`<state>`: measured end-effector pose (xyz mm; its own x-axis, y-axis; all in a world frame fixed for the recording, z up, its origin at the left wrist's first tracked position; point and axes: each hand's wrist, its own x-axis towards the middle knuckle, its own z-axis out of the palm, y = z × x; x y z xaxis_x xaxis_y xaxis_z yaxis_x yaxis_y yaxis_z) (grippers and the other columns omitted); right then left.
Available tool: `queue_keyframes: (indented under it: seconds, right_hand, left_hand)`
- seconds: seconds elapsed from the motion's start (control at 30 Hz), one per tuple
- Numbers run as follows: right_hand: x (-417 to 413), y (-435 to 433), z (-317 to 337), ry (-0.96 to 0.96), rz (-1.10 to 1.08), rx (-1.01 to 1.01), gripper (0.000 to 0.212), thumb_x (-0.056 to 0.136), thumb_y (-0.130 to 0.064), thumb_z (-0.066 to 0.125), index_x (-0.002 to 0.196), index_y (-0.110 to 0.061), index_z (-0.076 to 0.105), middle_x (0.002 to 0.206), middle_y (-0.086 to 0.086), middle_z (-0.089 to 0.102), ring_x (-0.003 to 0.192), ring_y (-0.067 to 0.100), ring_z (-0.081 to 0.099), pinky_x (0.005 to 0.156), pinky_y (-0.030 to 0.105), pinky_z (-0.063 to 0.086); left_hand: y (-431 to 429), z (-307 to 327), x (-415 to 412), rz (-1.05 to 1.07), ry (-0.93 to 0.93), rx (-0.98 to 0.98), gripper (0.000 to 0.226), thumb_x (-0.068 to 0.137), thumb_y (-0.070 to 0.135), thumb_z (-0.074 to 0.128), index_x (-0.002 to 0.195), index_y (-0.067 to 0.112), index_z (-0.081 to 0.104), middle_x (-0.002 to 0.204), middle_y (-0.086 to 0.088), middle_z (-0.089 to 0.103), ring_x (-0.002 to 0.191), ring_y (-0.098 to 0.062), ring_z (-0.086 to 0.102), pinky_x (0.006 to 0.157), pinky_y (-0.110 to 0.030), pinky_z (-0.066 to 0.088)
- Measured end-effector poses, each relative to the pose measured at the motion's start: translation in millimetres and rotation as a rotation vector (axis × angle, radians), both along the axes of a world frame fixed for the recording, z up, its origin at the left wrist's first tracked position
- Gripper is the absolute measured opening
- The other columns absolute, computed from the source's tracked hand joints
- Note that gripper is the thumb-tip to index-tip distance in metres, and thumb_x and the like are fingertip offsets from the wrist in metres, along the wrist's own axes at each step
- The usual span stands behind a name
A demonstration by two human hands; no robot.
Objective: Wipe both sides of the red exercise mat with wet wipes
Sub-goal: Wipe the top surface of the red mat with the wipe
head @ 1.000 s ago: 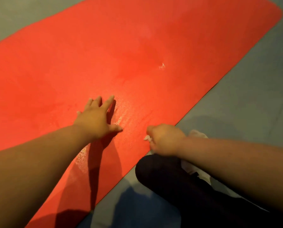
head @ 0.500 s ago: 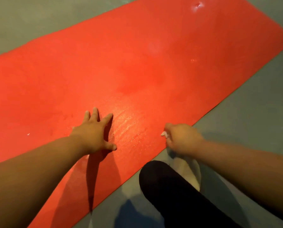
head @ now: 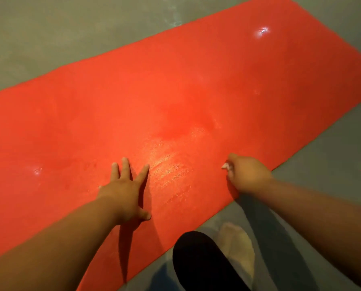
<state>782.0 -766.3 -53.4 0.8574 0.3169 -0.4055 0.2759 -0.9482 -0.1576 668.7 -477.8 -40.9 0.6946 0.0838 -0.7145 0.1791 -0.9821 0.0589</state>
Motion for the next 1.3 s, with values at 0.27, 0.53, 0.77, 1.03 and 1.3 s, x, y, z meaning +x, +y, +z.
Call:
queue_keyframes:
  seconds: [0.27,0.53,0.77,1.03,1.3]
  right_hand:
    - [2.0,21.9,-2.3,0.014,-0.095,0.098,0.017,0.093,-0.023,0.044,0.100,-0.011,0.054,0.101,0.016,0.065,0.095,0.033,0.061,0.069,0.031,0.040]
    - [11.7,-10.1,2.3,0.043,-0.091,0.074,0.015,0.091,-0.025,0.049,0.098,-0.013,0.055,0.096,0.011,0.064,0.086,0.030,0.059,0.062,0.029,0.040]
    - [-11.7,-0.1,-1.9,0.083,-0.011,0.241,0.009,0.094,-0.026,0.042,0.089,-0.022,0.048,0.077,-0.002,0.053,0.071,0.020,0.049,0.061,0.025,0.033]
    - [62.5,-46.2,-4.5,-0.100,-0.115,0.173,0.011,0.090,-0.025,0.052,0.085,-0.016,0.050,0.082,0.013,0.064,0.076,0.033,0.058,0.058,0.032,0.037]
    - [-9.7,-15.1,3.6,0.133,0.191,0.313,0.016,0.091,-0.020,0.048,0.078,-0.027,0.040,0.084,-0.005,0.055,0.078,0.019,0.052,0.059,0.023,0.031]
  left_hand:
    - [-2.1,-5.8,3.0,0.025,0.000,0.013,0.135,0.060,0.063,0.078,0.141,0.045,-0.029,0.147,-0.011,-0.042,0.141,-0.038,-0.026,0.105,-0.064,0.031]
    - [-4.3,-3.0,5.5,0.035,0.013,0.022,0.133,0.065,0.058,0.079,0.143,0.040,-0.028,0.149,-0.018,-0.038,0.141,-0.046,-0.019,0.112,-0.053,0.028]
    - [-16.9,6.7,20.6,0.145,0.040,0.029,0.135,0.051,0.076,0.074,0.151,0.029,-0.004,0.153,-0.025,-0.004,0.137,-0.051,0.015,0.108,-0.052,0.034]
    - [-40.0,-0.6,32.4,0.291,-0.016,0.100,0.101,0.055,0.061,0.082,0.131,0.024,0.026,0.146,-0.026,0.014,0.131,-0.049,0.027,0.097,-0.054,0.044]
    - [-42.5,-1.9,36.1,0.354,-0.013,0.098,0.108,0.053,0.054,0.087,0.136,0.023,0.025,0.144,-0.026,0.017,0.130,-0.050,0.029,0.095,-0.054,0.045]
